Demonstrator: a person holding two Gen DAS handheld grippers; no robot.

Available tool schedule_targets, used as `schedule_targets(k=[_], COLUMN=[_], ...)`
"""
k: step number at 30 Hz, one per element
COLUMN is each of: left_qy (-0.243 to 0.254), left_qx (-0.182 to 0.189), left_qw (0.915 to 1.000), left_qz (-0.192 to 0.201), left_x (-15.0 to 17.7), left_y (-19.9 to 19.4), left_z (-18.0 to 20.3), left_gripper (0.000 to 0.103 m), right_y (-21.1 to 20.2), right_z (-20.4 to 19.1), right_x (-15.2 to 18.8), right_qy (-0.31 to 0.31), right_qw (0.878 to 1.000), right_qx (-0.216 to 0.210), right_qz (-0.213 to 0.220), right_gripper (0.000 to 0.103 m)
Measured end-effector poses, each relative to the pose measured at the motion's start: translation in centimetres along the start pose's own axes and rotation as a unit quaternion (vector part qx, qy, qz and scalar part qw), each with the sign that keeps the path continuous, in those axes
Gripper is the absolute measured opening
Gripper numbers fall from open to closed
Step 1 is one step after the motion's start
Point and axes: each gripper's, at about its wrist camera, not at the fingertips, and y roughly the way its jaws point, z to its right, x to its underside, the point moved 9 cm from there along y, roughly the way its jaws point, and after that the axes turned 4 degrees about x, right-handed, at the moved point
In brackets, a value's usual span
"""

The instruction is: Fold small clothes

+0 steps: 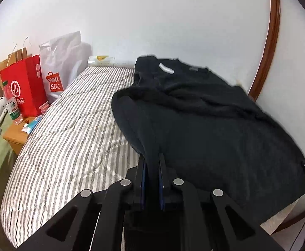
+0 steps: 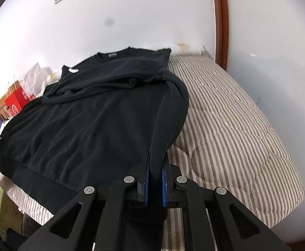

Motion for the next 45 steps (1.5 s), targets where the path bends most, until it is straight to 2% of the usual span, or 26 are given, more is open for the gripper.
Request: schedule_targets(k=[6,10,17,26,31,36,45], left_qy=[0.006,0.003,-0.005,-0.001,-0.002,0.007,-0.004], left_qx=[0.006,-0.002,-0.018,-0.036,-0.04,-0.049,-0.05], left_qw=[0.9981,0.9967,0.9963,0.9968,0.9978,0.9982,0.9987], left_qz=[0.061,0.081,0.084,0.071,0.052,0.033,0.0], left_x=[-5.0,-8.6,-14.6,-19.1,-20.8,-21.7,-21.0], left_y=[-0.4,0.6,4.3,11.3,16.5,20.8,25.4], left_z=[0.5,0.6,0.3,0.0,-0.3,-0.4,-2.0], left_gripper=[0.01,0.01,0.01,0.01,0.01,0.01,0.012], right_y=[-0.3,-0.6,1.4,6.9,11.8,16.8,23.8], right_z=[-1.0,-1.1,-0.5,-1.2,-0.4,0.2,-0.4], right_x=[-4.1,-7.9,-15.2,-22.6,-24.7,-25.2,-25.5], right_qy=[0.007,0.024,0.086,0.086,0.096,0.104,0.102], right_qw=[0.999,0.997,0.991,0.991,0.991,0.991,0.994], right_qx=[-0.015,-0.016,-0.04,-0.035,-0.036,-0.033,-0.018], right_qz=[0.043,0.073,0.089,0.099,0.089,0.071,0.03], right_gripper=[0.009,0.009,0.009,0.009,0.009,0.009,0.009])
